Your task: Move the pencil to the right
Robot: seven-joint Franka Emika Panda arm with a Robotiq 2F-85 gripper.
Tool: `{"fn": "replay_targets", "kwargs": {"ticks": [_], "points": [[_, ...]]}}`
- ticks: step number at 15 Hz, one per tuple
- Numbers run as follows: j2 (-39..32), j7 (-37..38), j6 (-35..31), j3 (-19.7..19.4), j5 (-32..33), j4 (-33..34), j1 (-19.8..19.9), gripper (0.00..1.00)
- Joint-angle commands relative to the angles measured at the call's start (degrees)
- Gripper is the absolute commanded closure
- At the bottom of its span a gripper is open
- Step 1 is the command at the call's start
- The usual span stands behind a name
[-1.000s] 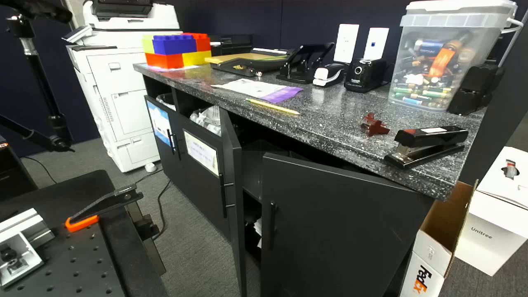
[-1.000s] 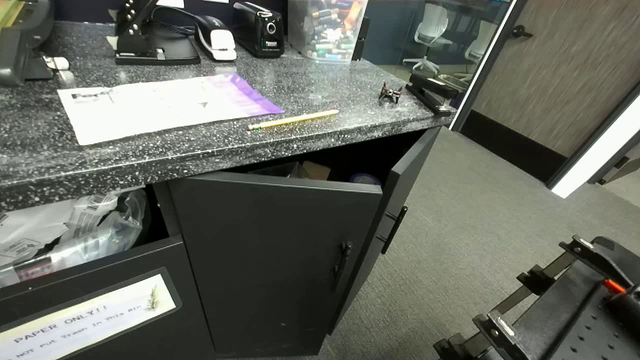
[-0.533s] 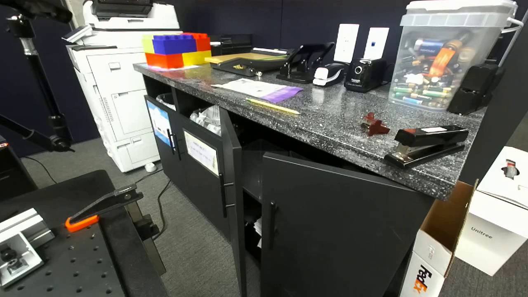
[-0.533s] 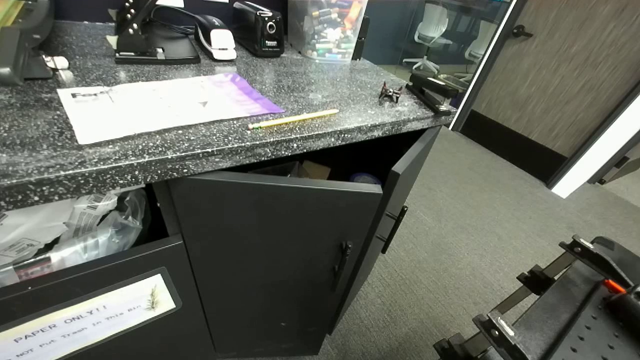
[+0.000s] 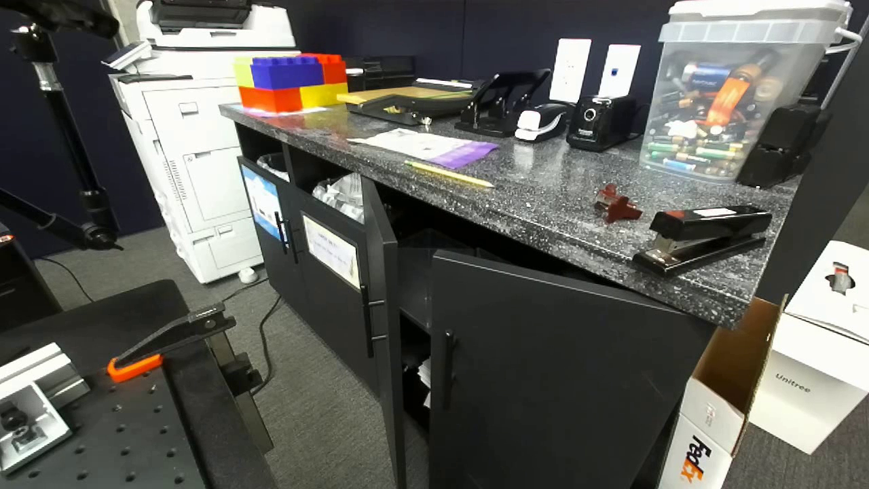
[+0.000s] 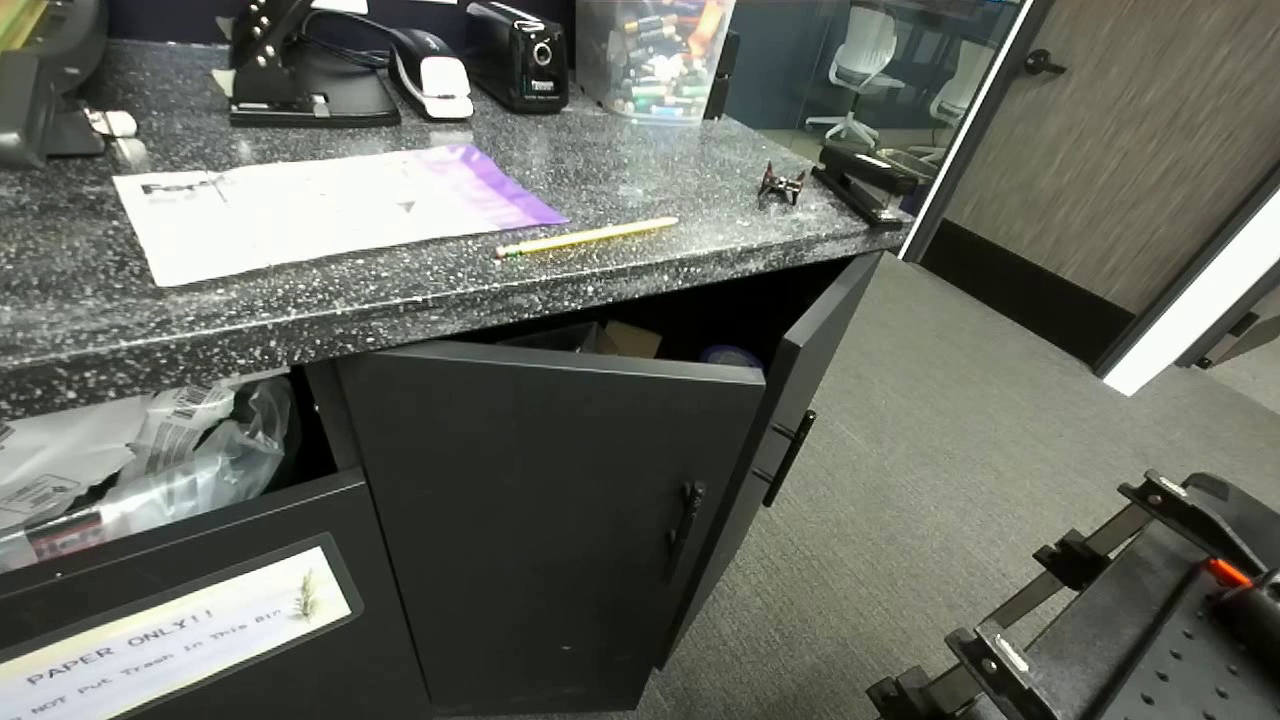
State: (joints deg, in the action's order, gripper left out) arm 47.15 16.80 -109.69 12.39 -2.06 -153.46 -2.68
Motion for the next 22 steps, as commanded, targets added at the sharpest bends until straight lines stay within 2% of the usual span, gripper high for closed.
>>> {"fn": "replay_targets", "kwargs": {"ticks": [1, 6, 9, 11, 12, 16, 22], "points": [[-11.4, 3.3, -7.8, 1.5, 1.6, 3.6, 2.5, 0.0], [-28.8, 12.5, -22.3, 5.2, 1.2, 11.3, 6.7, 0.0], [-39.8, 18.5, -27.9, 7.3, 4.6, 18.0, 9.2, 0.0], [-47.2, 24.0, -29.7, 8.2, 9.9, 22.9, 10.4, 0.0], [-50.9, 27.0, -29.3, 4.3, 12.8, 25.8, 6.6, 0.0], [-65.4, 33.5, -27.1, -2.3, 17.7, 39.1, -0.4, 0.0], [-83.1, 39.5, -26.1, -10.1, 12.8, 58.9, -10.0, 0.0]]}}
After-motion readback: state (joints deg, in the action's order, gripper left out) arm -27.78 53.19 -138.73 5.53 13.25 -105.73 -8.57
